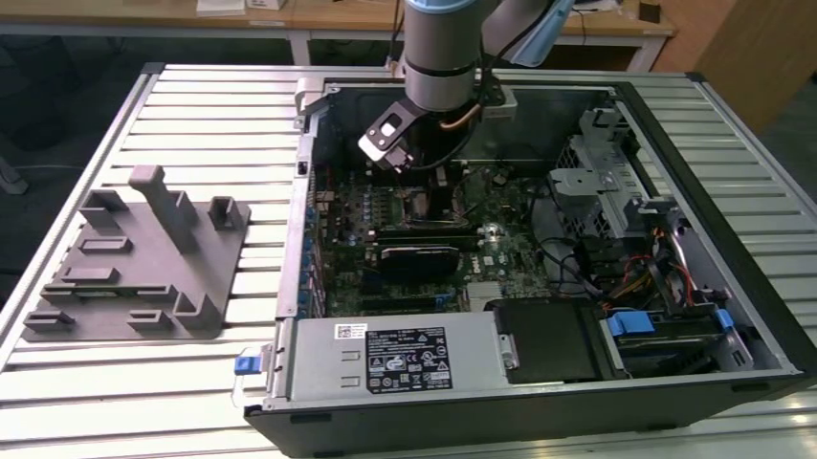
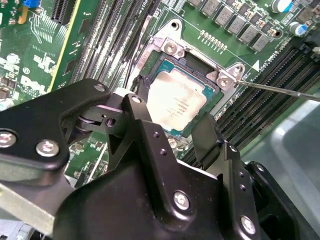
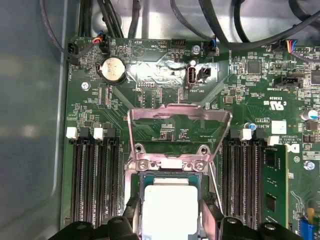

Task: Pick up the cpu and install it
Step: 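Place the cpu into insertion slot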

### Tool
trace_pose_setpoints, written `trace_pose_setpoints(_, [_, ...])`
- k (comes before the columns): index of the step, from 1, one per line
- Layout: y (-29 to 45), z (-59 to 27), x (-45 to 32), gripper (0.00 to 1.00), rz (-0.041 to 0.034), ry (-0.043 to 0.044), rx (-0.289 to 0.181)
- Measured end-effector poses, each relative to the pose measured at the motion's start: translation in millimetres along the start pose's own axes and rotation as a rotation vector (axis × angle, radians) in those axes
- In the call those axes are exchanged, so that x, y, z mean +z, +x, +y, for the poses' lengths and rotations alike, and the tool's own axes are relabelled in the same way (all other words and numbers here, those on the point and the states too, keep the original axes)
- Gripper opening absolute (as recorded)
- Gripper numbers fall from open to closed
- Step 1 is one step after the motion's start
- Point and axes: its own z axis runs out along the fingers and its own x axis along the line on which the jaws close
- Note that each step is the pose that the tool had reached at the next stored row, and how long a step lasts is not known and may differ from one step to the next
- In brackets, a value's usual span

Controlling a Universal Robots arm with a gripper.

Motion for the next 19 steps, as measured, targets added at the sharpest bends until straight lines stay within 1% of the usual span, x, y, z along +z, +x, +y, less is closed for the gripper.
trace_pose_setpoints(3, [-0.1,0.2,-3.6,0.61,0.0000,0.0000,0.000])
trace_pose_setpoints(10, [-0.1,0.2,-4.0,0.61,0.0001,0.0000,0.000])
trace_pose_setpoints(11, [-0.1,0.2,-4.0,0.60,0.0001,0.0000,0.000])
trace_pose_setpoints(12, [-0.1,0.2,-4.0,0.53,0.0001,0.0000,0.000])
trace_pose_setpoints(13, [-0.1,0.2,-4.0,0.53,0.0001,0.0000,0.000])
trace_pose_setpoints(15, [-0.1,0.2,-4.1,0.42,0.0000,0.0000,0.000])
trace_pose_setpoints(17, [-0.1,0.2,-4.1,0.42,0.0001,0.0000,0.000])
trace_pose_setpoints(19, [-0.1,0.2,-4.1,0.30,0.0000,0.0000,0.000])
